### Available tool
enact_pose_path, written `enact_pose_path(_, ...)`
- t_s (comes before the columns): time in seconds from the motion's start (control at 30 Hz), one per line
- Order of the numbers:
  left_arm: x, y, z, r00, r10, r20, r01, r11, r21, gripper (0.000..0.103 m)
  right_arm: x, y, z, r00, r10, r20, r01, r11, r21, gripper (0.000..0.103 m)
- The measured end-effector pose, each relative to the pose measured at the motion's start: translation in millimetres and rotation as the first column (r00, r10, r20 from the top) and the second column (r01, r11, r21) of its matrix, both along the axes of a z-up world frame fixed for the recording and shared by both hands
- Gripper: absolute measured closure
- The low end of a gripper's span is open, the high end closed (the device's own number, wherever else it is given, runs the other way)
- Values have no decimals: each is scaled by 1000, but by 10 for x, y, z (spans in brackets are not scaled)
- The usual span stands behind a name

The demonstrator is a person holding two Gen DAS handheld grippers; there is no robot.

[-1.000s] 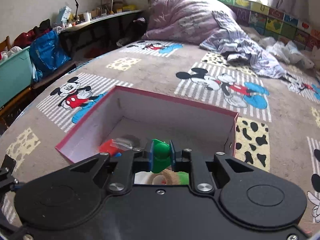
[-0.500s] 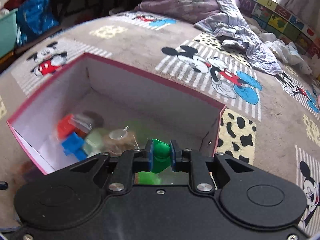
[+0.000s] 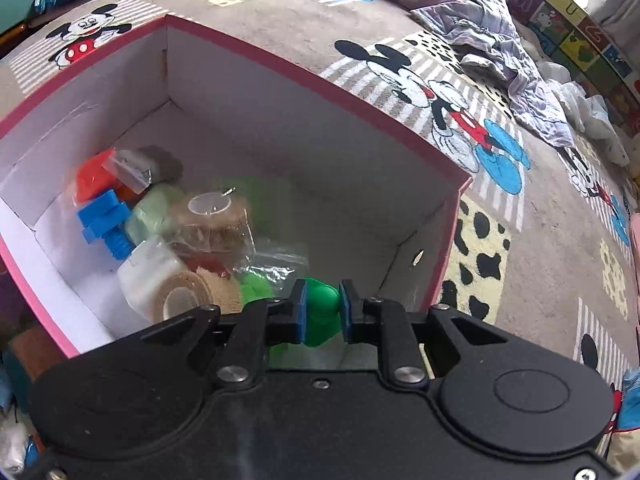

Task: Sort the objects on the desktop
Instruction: 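Lower the green toy with the right gripper into the red box and release, then move both grippers back to the clay pile and grasp the light blue packet with the left gripper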

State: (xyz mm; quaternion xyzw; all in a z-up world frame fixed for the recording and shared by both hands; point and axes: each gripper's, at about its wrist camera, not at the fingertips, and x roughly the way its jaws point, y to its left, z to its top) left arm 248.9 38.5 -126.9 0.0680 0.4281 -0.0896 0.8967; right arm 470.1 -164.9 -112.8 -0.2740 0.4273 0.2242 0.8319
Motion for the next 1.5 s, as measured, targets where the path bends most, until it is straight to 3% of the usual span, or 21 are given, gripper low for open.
enact_pose_path(0.23, -5, 6, 0, 1000, -4, 3, 4, 1000, 3, 41, -55, 92, -82, 999, 41, 33, -38, 995, -89, 86)
enact_pose_path(0.3, 1, 15, -11, 1000, -1, 5, 1, 1000, 4, 41, -63, 91, -94, 998, 45, 39, -41, 994, -98, 79)
enact_pose_path(0.47, 12, 84, -68, 1000, 9, 13, -9, 1000, 10, 41, -107, 61, -73, 998, 30, 61, -27, 998, -62, 73)
enact_pose_path(0.5, 4, 103, -69, 1000, 0, 19, -1, 1000, 8, 41, -112, 41, -44, 998, 20, 68, -18, 999, -43, 63)
enact_pose_path(0.6, -22, 160, -72, 999, -25, 39, 25, 1000, 1, 41, -128, -43, 67, 996, -9, 94, 6, 1000, 29, 51)
enact_pose_path(0.93, -108, 351, -82, 989, -109, 104, 112, 994, -19, 41, -360, -312, 435, 988, -35, 152, -5, 967, 253, 48)
enact_pose_path(1.03, -125, 365, -120, 988, -131, 78, 134, 990, -38, 41, -471, -353, 510, 987, -11, 161, -38, 954, 298, 47)
enact_pose_path(1.17, -154, 362, -174, 991, -132, 10, 132, 989, -69, 41, -777, -336, 415, 980, 129, 148, -165, 950, 263, 47)
enact_pose_path(1.3, -206, 327, -214, 989, -148, -30, 146, 987, -60, 41, -1091, -315, 310, 954, 272, 128, -295, 928, 225, 47)
enact_pose_path(1.4, -272, 242, -196, 977, -215, -7, 215, 977, -6, 41, -1327, -299, 232, 920, 375, 110, -390, 899, 199, 47)
enact_pose_path(1.5, -337, 145, -146, 949, -313, 20, 312, 949, 47, 41, -1563, -283, 153, 876, 473, 88, -482, 859, 174, 47)
